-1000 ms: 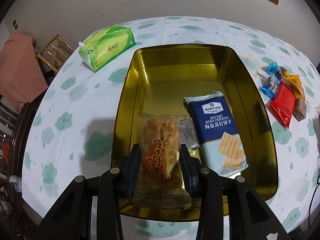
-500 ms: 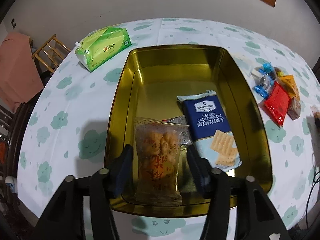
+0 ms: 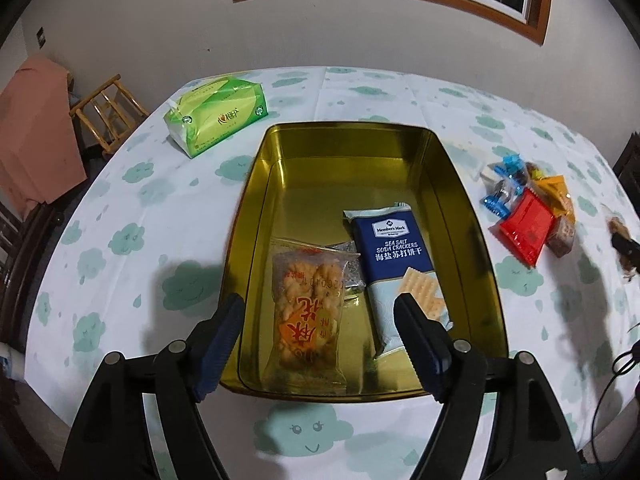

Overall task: Organize snacks
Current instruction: 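Carry the twisted-dough bag into the gold tin and open the right gripper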

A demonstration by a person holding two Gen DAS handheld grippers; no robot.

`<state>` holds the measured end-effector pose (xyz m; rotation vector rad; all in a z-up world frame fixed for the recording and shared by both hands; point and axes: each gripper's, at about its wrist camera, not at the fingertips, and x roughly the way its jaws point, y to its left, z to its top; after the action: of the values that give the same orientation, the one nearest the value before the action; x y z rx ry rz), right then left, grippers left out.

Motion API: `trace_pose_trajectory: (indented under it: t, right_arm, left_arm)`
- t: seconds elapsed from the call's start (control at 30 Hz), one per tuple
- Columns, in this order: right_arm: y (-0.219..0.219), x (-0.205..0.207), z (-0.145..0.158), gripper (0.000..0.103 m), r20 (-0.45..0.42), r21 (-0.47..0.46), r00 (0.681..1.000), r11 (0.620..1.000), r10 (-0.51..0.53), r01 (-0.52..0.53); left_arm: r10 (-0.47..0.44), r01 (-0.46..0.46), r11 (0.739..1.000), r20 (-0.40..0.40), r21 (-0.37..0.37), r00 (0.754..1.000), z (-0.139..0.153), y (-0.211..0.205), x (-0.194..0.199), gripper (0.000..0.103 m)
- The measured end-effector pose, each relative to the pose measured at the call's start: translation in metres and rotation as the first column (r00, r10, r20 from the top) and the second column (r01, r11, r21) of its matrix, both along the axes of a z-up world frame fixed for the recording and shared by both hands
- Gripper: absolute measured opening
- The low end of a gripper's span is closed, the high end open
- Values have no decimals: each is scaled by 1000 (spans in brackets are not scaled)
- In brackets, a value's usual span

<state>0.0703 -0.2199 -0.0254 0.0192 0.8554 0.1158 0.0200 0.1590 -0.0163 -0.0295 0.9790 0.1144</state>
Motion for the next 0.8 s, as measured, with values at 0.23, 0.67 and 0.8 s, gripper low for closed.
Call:
trace_pose_trajectory:
  t: [0.23,0.67,0.8]
  right_arm:
    - [91,-8,18,40,4,42,983,982,184,-184]
    - [242,-10,25,40,-20,77,896,895,443,-440]
    - [265,-6,17,40,-53,80,886,886,461,-456]
  left_arm:
    - [56,-55,997,30,-46,998,10,22,-13,76]
    - [227,-226,973,20,-56,974,6,85,-38,82]
    - [250,-249,966,7,-64,968,1,96,-43,82]
